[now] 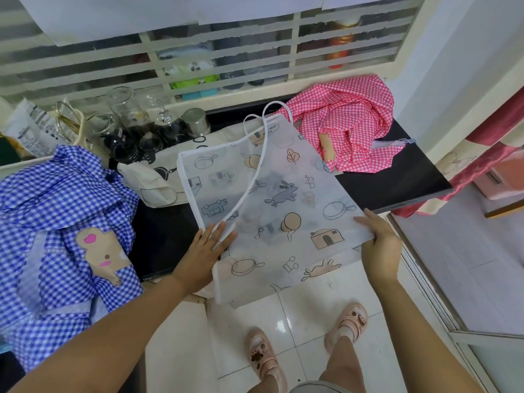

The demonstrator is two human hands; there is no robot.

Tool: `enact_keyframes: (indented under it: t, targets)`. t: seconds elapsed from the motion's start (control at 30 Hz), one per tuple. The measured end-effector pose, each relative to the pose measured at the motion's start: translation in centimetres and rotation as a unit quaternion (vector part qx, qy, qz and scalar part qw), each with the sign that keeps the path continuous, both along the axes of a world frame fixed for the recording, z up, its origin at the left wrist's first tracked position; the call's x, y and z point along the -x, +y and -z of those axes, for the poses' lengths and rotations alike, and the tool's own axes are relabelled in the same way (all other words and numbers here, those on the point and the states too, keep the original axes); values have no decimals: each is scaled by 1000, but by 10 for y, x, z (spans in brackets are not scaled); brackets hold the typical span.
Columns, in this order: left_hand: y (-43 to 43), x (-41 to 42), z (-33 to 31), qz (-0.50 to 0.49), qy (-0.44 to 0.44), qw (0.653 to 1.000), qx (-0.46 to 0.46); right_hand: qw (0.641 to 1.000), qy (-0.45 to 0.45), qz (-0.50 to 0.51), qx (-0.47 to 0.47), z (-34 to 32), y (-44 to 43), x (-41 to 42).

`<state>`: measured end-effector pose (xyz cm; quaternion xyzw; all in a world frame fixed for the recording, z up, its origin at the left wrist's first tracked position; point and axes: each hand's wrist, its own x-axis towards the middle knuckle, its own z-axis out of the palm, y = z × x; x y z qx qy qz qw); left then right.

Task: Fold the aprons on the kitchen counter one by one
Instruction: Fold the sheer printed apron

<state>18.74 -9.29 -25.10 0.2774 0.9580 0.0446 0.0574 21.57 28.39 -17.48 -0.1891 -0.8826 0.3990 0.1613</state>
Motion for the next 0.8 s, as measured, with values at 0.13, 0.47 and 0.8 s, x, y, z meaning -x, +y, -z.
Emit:
enact_keyframes:
  t: [0.13,0.47,0.8]
  targets:
    - [1,0,-1,-1,-7,1000,-4,999,37,18,-20,-8,7,-8]
    - [-1,1,-5,10,-5,1000,-7,993,65,-29,-97,1,10,-15]
    - [1,1,-8,22,36,999,13,939,-203,-143,239,4,41,-41]
